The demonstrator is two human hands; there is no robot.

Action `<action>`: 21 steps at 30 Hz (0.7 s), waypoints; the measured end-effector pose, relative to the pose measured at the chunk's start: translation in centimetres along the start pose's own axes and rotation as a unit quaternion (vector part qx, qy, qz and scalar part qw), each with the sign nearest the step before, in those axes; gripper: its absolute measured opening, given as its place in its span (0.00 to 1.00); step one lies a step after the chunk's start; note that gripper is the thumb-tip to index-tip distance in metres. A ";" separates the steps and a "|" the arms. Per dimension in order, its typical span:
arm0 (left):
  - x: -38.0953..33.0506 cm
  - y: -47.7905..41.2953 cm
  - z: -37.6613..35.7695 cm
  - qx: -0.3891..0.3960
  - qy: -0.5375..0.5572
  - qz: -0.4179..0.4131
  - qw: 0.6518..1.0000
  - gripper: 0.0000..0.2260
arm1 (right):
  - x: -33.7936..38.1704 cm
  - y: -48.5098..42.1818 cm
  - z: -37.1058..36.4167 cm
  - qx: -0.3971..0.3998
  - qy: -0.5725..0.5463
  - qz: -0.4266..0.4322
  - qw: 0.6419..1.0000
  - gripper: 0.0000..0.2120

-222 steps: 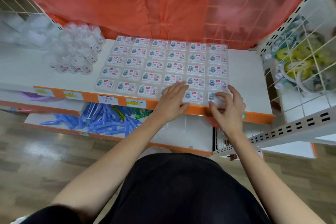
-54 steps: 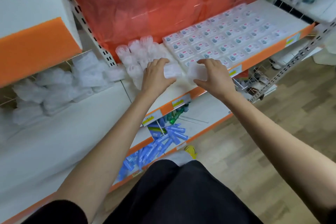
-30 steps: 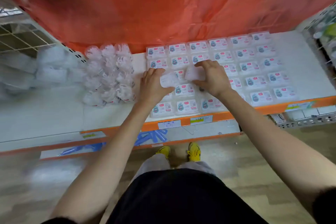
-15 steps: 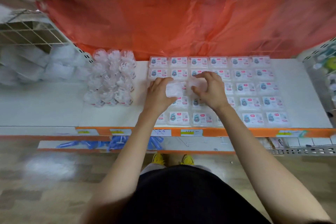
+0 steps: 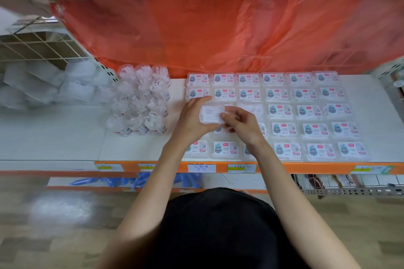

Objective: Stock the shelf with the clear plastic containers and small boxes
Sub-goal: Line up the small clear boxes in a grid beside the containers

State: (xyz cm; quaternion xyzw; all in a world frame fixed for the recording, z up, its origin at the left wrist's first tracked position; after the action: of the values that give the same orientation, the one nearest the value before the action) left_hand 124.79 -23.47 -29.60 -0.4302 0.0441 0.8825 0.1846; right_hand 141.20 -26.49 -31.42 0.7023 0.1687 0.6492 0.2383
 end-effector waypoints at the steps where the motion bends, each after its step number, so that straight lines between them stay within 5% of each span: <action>1: 0.0 -0.1 0.3 -0.008 0.052 0.023 0.998 0.33 | 0.2 -0.2 0.1 -0.004 -0.001 0.005 1.000 0.09; 6: 1.0 -0.6 1.4 -0.119 0.199 0.184 0.955 0.19 | 0.8 -0.6 0.6 -0.022 -0.012 0.050 0.998 0.13; 10: 1.0 -0.5 1.7 -0.055 0.314 0.314 0.895 0.23 | 0.9 -0.3 0.0 -0.001 -0.008 0.090 0.996 0.15; 21: 1.8 -0.5 2.4 -0.076 0.470 0.272 0.837 0.14 | 0.3 -0.8 -0.9 0.029 0.003 0.142 0.990 0.17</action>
State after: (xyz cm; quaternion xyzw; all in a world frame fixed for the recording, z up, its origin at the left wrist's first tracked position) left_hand 122.20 -21.95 -29.49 -0.7765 0.1737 0.5897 -0.1385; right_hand 140.43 -25.58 -31.56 0.7241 0.0871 0.6730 0.1230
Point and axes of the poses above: each hand's wrist, its own y-axis away from the middle knuckle, its own z-axis out of the back of the hand, x = y × z, the point moved 2 cm from there along -y, towards the middle knuckle, and after that the axes turned 11 degrees about -z, right-handed, at the moved point
